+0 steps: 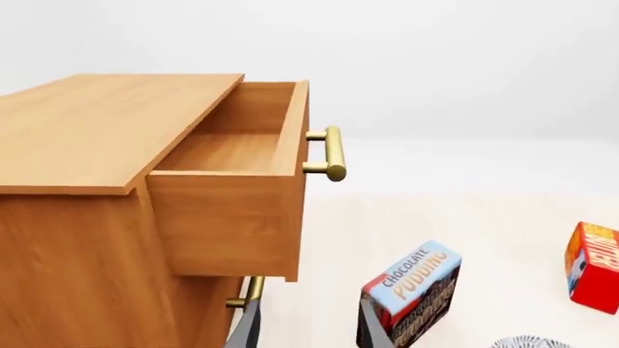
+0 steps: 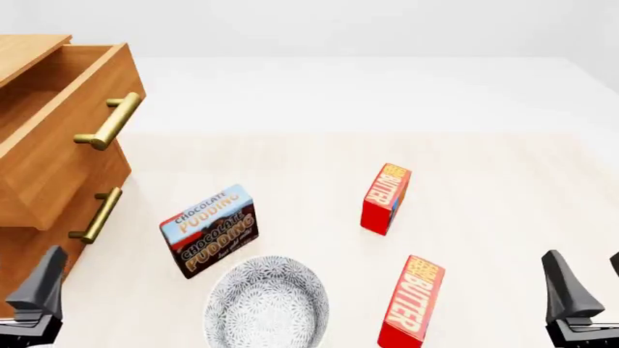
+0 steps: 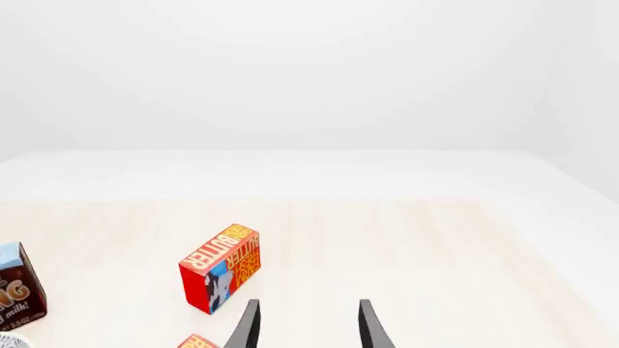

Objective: Put the butter at the front in the top drawer of the cabinet and close it.

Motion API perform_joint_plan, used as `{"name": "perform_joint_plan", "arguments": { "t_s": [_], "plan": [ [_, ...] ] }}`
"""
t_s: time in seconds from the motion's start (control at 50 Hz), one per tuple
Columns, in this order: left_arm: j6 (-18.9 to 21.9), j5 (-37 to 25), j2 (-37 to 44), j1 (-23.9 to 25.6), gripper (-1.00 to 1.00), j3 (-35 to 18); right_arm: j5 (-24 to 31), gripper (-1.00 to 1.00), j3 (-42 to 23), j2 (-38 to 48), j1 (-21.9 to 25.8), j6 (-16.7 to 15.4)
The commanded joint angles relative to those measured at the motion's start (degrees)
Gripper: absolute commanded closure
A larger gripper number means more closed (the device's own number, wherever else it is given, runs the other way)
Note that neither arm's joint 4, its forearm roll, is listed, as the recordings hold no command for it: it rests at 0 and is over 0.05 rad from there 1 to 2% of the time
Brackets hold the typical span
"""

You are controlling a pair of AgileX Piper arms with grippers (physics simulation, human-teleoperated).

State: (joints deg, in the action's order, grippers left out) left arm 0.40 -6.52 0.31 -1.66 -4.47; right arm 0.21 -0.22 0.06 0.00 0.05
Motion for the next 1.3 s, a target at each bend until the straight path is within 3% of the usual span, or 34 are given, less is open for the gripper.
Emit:
{"name": "perform_joint_plan", "arguments": {
  "t_s": [0.02,0.12,0.32,0.52,0.66,0.74,0.84,0.86,0.96,1.3],
  "plan": [
    [1.1,-11.4,-0.2,-2.7,-1.00,-8.3,0.0,-1.00,0.0,0.0,0.0,0.0],
    [3.2,-19.3,-0.3,-3.6,-1.00,-15.7,0.0,-1.00,0.0,0.0,0.0,0.0],
    [5.9,-27.5,3.6,-3.7,-1.00,-25.8,0.0,-1.00,0.0,0.0,0.0,0.0],
    [4.7,-30.4,10.9,-2.2,-1.00,-32.9,0.0,-1.00,0.0,0.0,0.0,0.0],
    [2.5,-34.8,15.6,-1.5,-1.00,-40.6,0.0,-1.00,0.0,0.0,0.0,0.0],
    [3.7,-37.2,17.8,-3.2,-1.00,-45.1,0.0,-1.00,0.0,0.0,0.0,0.0],
    [3.3,-38.0,19.1,-2.6,-1.00,-46.7,0.0,-1.00,0.0,0.0,0.0,0.0],
    [2.9,-39.7,20.9,-2.9,-1.00,-50.1,0.0,-1.00,0.0,0.0,0.0,0.0],
    [1.6,-42.4,26.2,-1.9,-1.00,-54.6,0.0,-1.00,0.0,0.0,0.0,0.0],
    [2.3,-47.3,36.3,-2.3,-1.00,-63.3,0.2,-1.00,-0.2,0.0,0.0,0.0]
  ]
}}
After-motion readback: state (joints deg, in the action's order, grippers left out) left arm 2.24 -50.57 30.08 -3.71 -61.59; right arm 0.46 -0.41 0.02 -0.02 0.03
